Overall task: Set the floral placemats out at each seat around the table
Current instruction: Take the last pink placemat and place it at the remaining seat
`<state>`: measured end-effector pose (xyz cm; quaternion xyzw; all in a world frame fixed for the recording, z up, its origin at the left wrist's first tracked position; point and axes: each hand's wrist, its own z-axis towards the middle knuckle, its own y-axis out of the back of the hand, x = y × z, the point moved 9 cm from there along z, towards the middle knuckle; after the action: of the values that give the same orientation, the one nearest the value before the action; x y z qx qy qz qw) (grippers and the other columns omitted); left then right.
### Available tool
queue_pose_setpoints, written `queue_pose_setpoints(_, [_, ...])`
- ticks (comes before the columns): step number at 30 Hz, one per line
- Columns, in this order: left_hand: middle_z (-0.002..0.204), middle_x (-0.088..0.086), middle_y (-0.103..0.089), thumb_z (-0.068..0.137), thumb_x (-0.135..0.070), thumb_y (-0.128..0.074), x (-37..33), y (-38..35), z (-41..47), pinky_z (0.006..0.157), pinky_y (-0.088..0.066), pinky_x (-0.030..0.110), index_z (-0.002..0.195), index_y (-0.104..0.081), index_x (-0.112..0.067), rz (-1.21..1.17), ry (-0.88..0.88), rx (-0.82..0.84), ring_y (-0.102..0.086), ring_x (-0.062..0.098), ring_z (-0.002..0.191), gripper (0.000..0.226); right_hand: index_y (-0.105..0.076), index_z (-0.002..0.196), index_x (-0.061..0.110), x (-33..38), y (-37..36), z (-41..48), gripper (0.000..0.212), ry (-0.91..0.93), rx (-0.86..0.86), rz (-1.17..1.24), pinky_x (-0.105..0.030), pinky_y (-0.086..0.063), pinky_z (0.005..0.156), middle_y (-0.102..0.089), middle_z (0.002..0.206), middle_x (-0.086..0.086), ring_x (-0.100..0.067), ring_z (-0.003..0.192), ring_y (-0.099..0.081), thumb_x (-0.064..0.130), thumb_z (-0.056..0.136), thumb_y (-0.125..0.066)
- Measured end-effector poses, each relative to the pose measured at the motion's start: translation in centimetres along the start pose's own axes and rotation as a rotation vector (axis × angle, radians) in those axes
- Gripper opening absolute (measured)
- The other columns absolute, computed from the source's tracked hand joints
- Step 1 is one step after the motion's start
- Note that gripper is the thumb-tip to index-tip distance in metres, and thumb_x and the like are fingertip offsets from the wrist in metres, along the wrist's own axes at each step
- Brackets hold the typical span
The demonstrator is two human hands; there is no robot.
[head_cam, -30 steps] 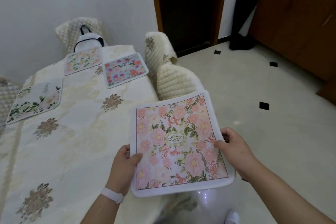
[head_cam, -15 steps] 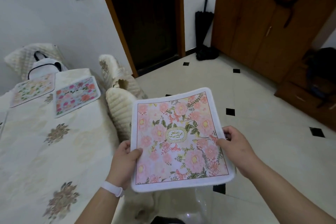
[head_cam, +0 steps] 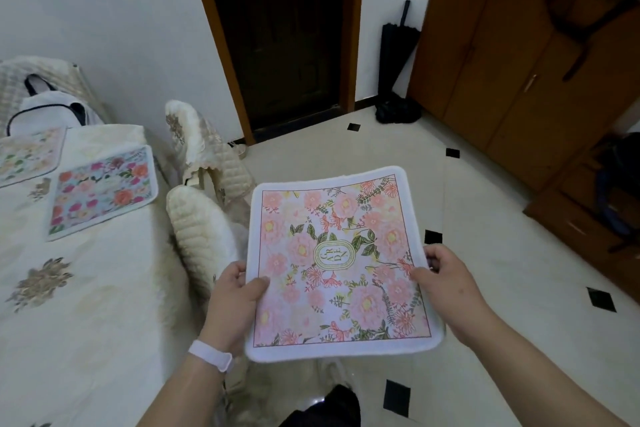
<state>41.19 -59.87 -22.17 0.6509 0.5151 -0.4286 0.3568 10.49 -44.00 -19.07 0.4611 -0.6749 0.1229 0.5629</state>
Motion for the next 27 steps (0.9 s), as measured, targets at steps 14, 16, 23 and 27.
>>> queue_pose_setpoints(14, [0.095, 0.017, -0.073, 0.088, 0.004, -0.059, -6.8, 0.2, 15.8, 0.078, -0.056, 0.054, 0.098, -0.056, -0.008, -0.129, 0.02, -0.151, -0.07, 0.039, 0.085, 0.016, -0.061, 0.094, 0.02, 11.9, -6.2, 18.4, 0.02, 0.066, 0.107, -0.053, -0.041, -0.057, 0.073, -0.07, 0.095, -0.005, -0.024, 0.082, -0.069, 0.001, 0.088, -0.057])
queue_pose_setpoints(16, [0.097, 0.018, -0.073, 0.089, 0.003, -0.058, -7.0, 0.5, 16.4, 0.078, -0.056, 0.055, 0.102, -0.055, -0.007, -0.159, 0.037, -0.178, -0.07, 0.039, 0.086, 0.016, -0.061, 0.094, 0.02, 12.8, -7.2, 20.0, 0.019, 0.071, 0.15, -0.065, -0.038, -0.056, 0.069, -0.07, 0.094, -0.004, -0.023, 0.081, -0.069, 0.002, 0.089, -0.056])
queue_pose_setpoints(23, [0.101, 0.024, -0.069, 0.09, 0.006, -0.056, -7.9, 1.0, 18.2, 0.071, -0.059, 0.051, 0.107, -0.051, 0.001, -0.264, 0.077, -0.354, -0.067, 0.045, 0.09, 0.019, -0.061, 0.096, 0.018, 15.9, -12.0, 27.5, 0.018, 0.108, 0.314, -0.1, -0.03, -0.049, 0.059, -0.069, 0.093, -0.003, -0.019, 0.077, -0.068, 0.002, 0.09, -0.056])
queue_pose_setpoints(27, [0.102, 0.027, -0.069, 0.089, 0.006, -0.057, -8.7, 0.9, 19.5, 0.078, -0.055, 0.059, 0.099, -0.051, -0.004, -0.296, 0.089, -0.471, -0.067, 0.047, 0.089, 0.015, -0.061, 0.096, 0.019, 18.4, -15.0, 32.0, 0.018, 0.152, 0.449, -0.139, -0.032, -0.052, 0.06, -0.07, 0.094, -0.003, -0.021, 0.078, -0.069, 0.002, 0.091, -0.056])
